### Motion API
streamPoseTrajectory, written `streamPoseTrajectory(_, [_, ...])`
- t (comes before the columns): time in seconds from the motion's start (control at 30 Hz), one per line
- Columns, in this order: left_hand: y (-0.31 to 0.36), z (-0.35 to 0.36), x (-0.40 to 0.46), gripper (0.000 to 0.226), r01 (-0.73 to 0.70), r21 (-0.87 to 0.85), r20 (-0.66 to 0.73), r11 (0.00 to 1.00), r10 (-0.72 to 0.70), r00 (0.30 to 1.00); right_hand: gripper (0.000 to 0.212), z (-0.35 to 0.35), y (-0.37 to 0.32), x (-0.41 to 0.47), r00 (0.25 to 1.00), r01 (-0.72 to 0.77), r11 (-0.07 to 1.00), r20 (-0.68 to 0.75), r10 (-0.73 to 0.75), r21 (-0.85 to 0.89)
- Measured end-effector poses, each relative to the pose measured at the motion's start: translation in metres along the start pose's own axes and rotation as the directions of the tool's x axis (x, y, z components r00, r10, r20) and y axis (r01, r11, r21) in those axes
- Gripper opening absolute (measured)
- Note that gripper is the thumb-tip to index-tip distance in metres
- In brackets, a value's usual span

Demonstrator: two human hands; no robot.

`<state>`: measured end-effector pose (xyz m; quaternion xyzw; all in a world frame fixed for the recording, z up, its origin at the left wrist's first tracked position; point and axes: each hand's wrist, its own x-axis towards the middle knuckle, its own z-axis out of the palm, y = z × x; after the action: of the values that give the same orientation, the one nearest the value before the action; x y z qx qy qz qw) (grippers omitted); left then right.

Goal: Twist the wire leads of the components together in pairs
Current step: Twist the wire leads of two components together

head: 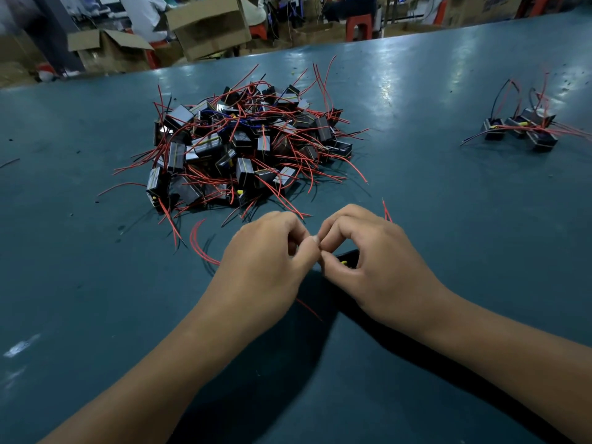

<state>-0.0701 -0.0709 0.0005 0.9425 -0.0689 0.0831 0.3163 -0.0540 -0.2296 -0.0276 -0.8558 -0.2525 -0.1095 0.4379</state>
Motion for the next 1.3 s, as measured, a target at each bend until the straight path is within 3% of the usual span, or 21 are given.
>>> streamPoseTrajectory(0.1, [-0.002, -0.011, 0.001, 0.007, -0.096, -0.072, 0.055, 0.993, 0.100, 0.994, 0.013, -0.004, 0.004, 0.002, 0.999, -0.045, 0.999, -0.007, 0.045, 0.017])
streamPoseTrajectory(0.2, [-0.006, -0.014, 0.002, 0.007, -0.147, -0.031, 0.073, 0.989, 0.149, 0.986, 0.009, -0.006, 0.007, 0.003, 0.998, -0.069, 0.997, 0.009, 0.069, -0.016])
streamPoseTrajectory(0.5, [-0.009, -0.009, 0.004, 0.011, -0.164, -0.005, 0.064, 0.986, 0.164, 0.984, 0.006, -0.006, 0.008, 0.004, 0.999, -0.045, 0.999, 0.010, 0.045, -0.019])
streamPoseTrajectory(0.63, [-0.009, -0.009, 0.005, 0.010, -0.157, -0.003, 0.054, 0.988, 0.156, 0.986, 0.019, -0.011, 0.007, 0.005, 0.998, 0.023, 1.000, 0.062, -0.022, -0.010])
streamPoseTrajectory(0.93, [-0.009, -0.007, 0.005, 0.016, -0.161, -0.008, 0.059, 0.987, 0.162, 0.985, 0.009, -0.014, 0.010, 0.006, 0.994, 0.107, 0.987, 0.041, -0.103, -0.117])
streamPoseTrajectory(1.3, [-0.011, -0.008, 0.006, 0.015, -0.138, -0.039, 0.045, 0.990, 0.139, 0.989, 0.009, -0.016, 0.011, 0.006, 0.998, 0.067, 0.992, -0.005, -0.068, -0.111])
